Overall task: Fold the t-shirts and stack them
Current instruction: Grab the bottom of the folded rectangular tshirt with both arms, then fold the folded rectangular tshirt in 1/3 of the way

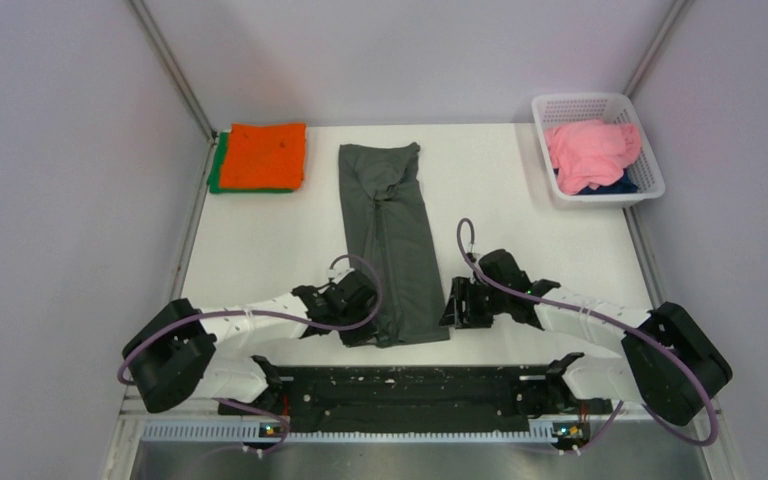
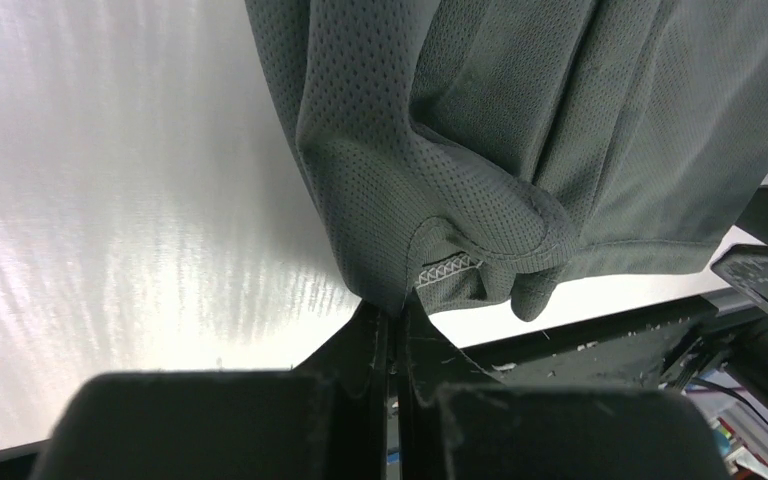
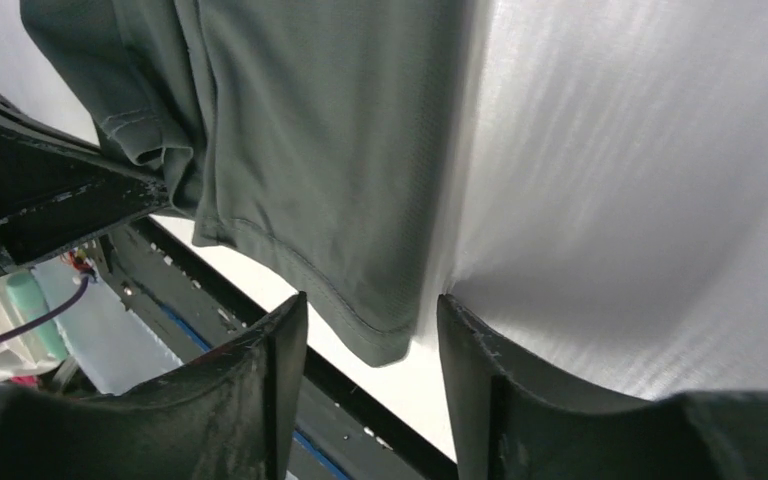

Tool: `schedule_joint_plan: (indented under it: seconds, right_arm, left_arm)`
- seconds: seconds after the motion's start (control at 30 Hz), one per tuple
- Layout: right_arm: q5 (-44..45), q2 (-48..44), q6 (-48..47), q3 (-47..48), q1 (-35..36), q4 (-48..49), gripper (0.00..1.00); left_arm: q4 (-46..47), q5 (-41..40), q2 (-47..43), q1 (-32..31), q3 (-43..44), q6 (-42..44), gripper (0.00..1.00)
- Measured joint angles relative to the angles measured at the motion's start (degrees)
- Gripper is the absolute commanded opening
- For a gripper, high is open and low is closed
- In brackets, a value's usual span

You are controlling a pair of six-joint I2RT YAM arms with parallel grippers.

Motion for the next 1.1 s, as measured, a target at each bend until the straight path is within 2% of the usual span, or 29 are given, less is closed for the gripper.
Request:
schedule_joint_plan:
  seconds: [0.07, 0.17, 0.27, 0.53, 0.7, 0.9, 1.1]
  right_arm:
    - [-0.9, 1.4, 0.4, 0.0, 0.3, 1.3, 0.37]
    - [-2.0, 3.0, 0.3, 0.0, 0.6, 2.0, 0.14]
    - [-2.4, 3.2, -0.5, -0.8, 0.7, 0.4, 0.03]
    - [-6.2, -7.8, -2.0, -3.4, 0.9, -11.7, 0.01]
    - [-9.2, -9.7, -1.9, -0.2, 1.1, -15.1, 0.01]
    - [-9.6, -2.6, -2.6, 10.6, 0.9, -16.0, 0.01]
    - [-9.7, 8.5, -5.1, 21.5, -3.1, -15.1, 0.00]
  left_arm:
    - [0.2, 1.0, 0.7, 0.0, 0.3, 0.0, 0.00]
    - [-0.3, 2.0, 0.8, 0.0, 0.5, 0.0, 0.00]
    - [-3.5, 2.2, -0.4, -0.2, 0.5, 0.0, 0.00]
    - [-11.0, 5.0, -6.1, -6.1, 1.0, -2.2, 0.00]
    - [-12.6, 7.2, -4.7, -5.5, 4.6, -0.9, 0.00]
    - [-13.2, 8.9, -2.1, 3.7, 11.5, 4.3, 0.00]
    - [-15.1, 8.2, 3.1, 13.1, 19.5, 11.5, 0.00]
